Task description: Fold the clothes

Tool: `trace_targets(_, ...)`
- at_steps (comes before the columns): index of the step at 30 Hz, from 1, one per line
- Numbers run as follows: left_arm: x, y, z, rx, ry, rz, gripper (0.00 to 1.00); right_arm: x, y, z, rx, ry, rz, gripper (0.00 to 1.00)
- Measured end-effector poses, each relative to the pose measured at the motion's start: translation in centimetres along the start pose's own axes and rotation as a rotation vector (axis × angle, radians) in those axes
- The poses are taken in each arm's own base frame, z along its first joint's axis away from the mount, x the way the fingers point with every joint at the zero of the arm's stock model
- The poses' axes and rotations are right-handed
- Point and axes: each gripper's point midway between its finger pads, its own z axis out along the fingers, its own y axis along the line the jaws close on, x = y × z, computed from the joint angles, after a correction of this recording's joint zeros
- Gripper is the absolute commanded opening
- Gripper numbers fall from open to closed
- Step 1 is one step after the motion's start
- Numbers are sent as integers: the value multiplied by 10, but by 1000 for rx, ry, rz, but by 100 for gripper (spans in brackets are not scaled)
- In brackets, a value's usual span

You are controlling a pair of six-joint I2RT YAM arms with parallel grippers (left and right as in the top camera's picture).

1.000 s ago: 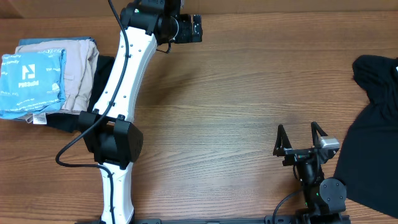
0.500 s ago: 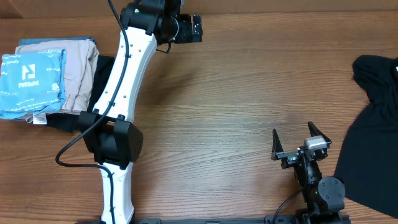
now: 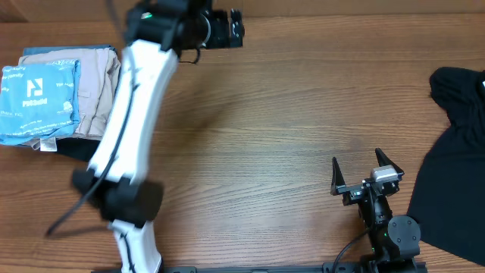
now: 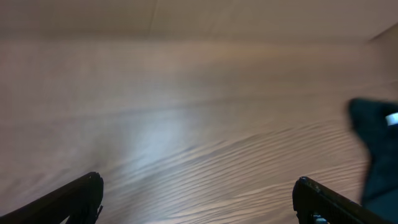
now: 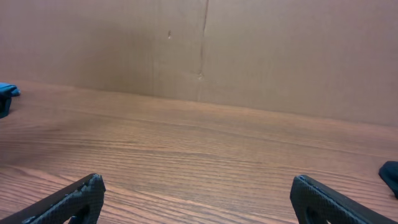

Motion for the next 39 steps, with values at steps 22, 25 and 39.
trace_targets(22, 175, 49, -265, -49, -617, 5, 100, 0, 0, 0, 0, -1, -3, 100)
trace_targets(25, 169, 70, -221, -39, -753, 20, 100, 0, 0, 0, 0, -2, -3, 100)
trace_targets(39, 222, 133, -140, -78, -1014, 29, 100, 0, 0, 0, 0, -2, -3, 100)
